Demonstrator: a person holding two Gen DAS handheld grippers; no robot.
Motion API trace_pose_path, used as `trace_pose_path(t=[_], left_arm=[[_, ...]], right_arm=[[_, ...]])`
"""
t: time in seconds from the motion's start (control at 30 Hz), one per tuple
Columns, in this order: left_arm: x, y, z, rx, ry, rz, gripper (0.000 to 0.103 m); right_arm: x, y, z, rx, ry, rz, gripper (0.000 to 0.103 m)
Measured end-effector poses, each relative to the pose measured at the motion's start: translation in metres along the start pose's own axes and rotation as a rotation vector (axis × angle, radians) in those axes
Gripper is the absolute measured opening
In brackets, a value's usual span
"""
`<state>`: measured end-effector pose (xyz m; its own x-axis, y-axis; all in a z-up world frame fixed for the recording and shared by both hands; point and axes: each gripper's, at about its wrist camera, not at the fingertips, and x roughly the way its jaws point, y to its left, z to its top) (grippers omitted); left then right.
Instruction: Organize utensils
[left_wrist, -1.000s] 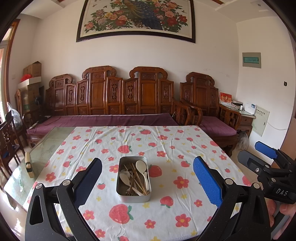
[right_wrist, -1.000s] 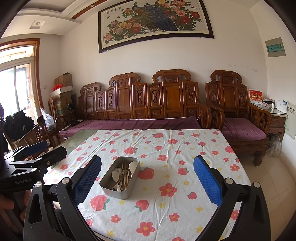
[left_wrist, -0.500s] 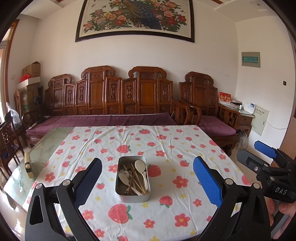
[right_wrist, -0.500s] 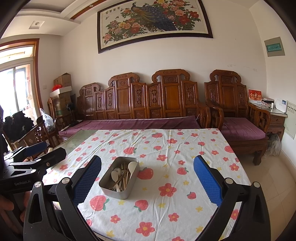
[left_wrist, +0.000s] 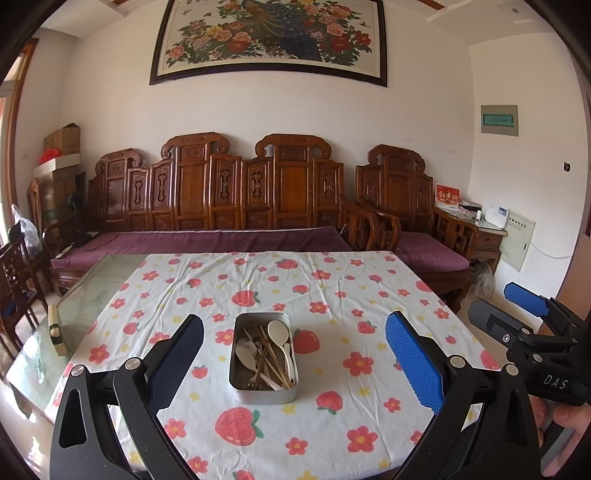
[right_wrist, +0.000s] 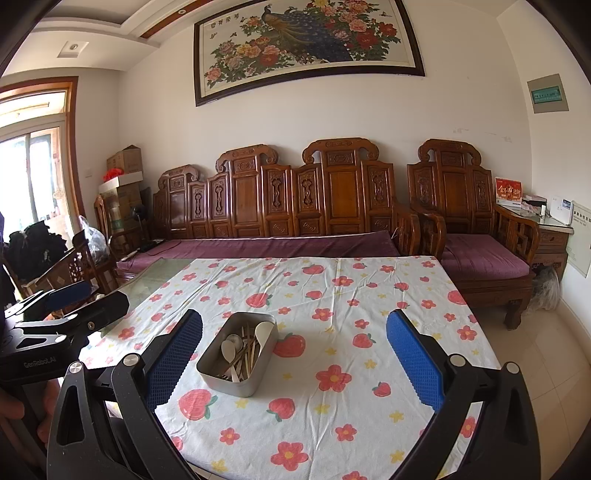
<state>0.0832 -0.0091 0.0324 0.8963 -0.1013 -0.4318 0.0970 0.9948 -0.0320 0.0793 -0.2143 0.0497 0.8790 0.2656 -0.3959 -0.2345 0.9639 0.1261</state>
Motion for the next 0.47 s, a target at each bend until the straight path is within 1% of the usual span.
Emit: trace_pose_path(t=[0.47], left_arm=[[-0.0001, -0.0056, 0.0033, 0.005, 0.004, -0.002, 0.095]], right_arm=[[-0.0005, 0.0001, -0.0003, 0.000, -0.001, 0.000, 0.100]])
